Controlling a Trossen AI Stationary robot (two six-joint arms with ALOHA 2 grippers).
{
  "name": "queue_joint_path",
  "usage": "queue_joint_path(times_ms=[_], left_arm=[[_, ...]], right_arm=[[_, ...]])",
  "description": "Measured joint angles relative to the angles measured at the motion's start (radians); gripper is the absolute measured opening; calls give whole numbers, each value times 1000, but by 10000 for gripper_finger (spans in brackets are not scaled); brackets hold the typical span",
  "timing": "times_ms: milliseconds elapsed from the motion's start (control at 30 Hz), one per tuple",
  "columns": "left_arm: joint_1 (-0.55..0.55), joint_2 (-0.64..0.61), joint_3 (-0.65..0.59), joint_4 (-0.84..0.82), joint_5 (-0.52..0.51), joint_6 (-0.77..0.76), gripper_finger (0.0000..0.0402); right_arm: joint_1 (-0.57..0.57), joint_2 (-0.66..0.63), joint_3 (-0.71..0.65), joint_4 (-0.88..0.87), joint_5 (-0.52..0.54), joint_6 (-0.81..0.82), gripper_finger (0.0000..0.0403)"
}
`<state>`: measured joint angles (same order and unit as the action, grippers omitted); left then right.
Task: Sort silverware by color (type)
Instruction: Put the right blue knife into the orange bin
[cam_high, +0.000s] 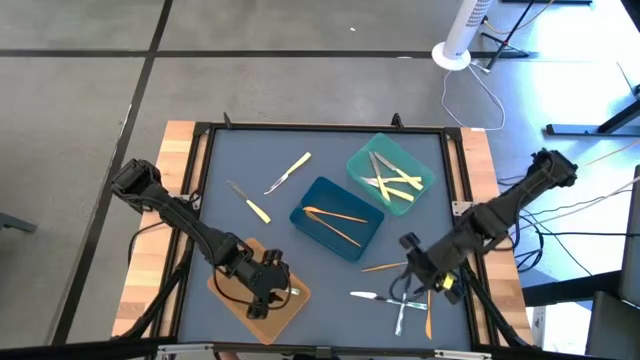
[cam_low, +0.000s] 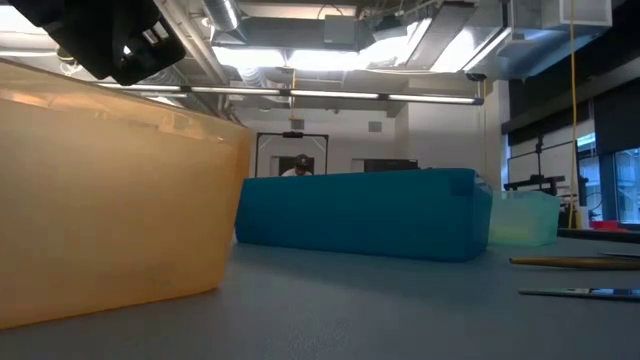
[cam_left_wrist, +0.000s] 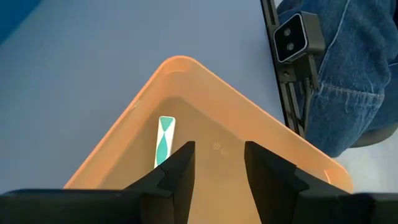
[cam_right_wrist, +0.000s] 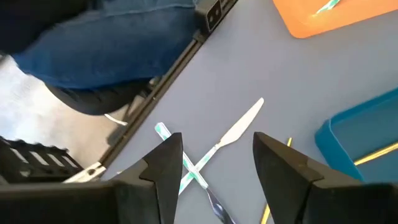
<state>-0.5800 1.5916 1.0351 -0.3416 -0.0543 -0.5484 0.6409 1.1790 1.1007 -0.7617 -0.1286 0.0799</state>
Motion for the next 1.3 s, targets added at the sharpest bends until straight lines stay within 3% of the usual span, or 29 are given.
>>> queue_joint_path(times_ms=[467,700,1300], left_arm=[[0,0,0,0,-38,0,133],[0,0,0,0,-38,0,133],[-4,0,-1,-1,-37,0,133]], right_arm=[[174,230,0,-64,101,-11,184],[178,343,0,-79,168,-85,184],[178,471,0,-75,171,-88,184]])
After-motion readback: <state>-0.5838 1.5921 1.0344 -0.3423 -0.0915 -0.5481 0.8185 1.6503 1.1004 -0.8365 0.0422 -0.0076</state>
